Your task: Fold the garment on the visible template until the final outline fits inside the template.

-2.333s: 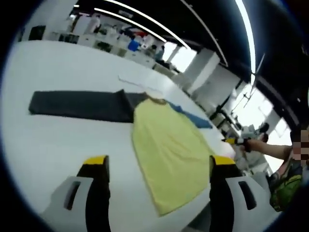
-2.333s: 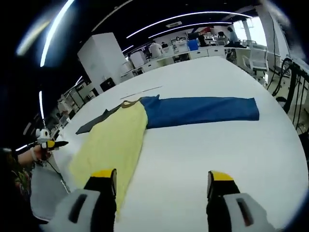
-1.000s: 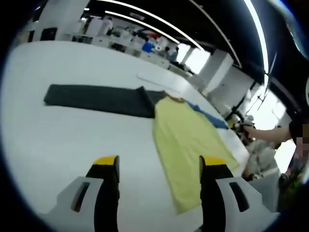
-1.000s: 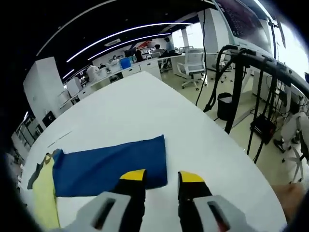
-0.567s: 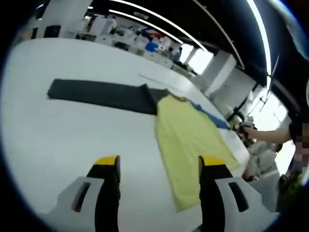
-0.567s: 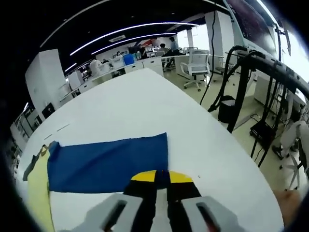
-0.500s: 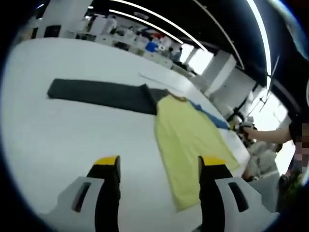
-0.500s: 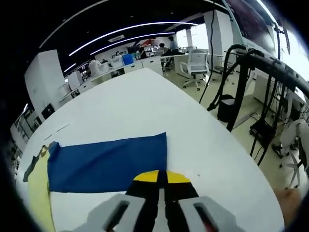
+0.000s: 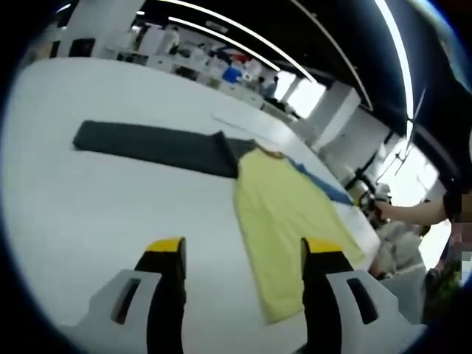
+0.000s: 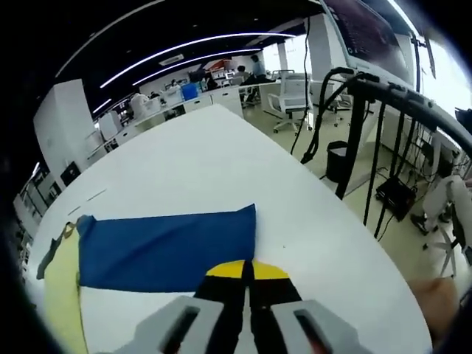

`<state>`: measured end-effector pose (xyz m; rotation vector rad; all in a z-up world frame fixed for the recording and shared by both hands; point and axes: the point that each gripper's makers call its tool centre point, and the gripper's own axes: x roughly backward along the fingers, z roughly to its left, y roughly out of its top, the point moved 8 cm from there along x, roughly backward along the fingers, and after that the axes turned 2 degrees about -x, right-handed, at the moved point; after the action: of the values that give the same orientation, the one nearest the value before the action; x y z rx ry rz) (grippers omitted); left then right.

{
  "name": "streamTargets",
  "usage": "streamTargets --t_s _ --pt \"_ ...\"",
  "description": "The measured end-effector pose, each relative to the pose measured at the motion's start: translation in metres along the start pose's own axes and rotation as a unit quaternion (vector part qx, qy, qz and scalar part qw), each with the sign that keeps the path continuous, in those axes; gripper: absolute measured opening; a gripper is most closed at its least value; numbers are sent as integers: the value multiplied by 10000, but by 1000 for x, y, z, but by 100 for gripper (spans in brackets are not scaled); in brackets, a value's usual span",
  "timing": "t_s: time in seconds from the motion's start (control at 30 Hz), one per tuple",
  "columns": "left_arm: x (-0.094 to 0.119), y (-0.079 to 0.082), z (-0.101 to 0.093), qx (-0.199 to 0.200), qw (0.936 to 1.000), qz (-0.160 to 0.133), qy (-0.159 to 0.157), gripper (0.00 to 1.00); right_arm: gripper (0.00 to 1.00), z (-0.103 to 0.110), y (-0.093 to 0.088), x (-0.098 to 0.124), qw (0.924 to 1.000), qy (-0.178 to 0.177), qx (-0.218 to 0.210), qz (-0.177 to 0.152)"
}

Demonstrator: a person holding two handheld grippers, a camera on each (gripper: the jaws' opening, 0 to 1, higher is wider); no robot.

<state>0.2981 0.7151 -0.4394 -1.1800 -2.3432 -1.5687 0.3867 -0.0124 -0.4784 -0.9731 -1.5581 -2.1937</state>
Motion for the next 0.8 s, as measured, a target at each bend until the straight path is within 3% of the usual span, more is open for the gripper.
streamTargets --t_s 0.27,0.47,0.8 --pt "1 2 -1 43 9999 -121 -44 60 0 1 6 11 9999 -20 -79 -94" --pt "3 4 1 92 9997 -218 -53 60 0 9 22 14 9998 16 43 -210" --pt "2 8 -2 116 9991 -380 -177 58 0 40 50 25 9972 474 273 -516"
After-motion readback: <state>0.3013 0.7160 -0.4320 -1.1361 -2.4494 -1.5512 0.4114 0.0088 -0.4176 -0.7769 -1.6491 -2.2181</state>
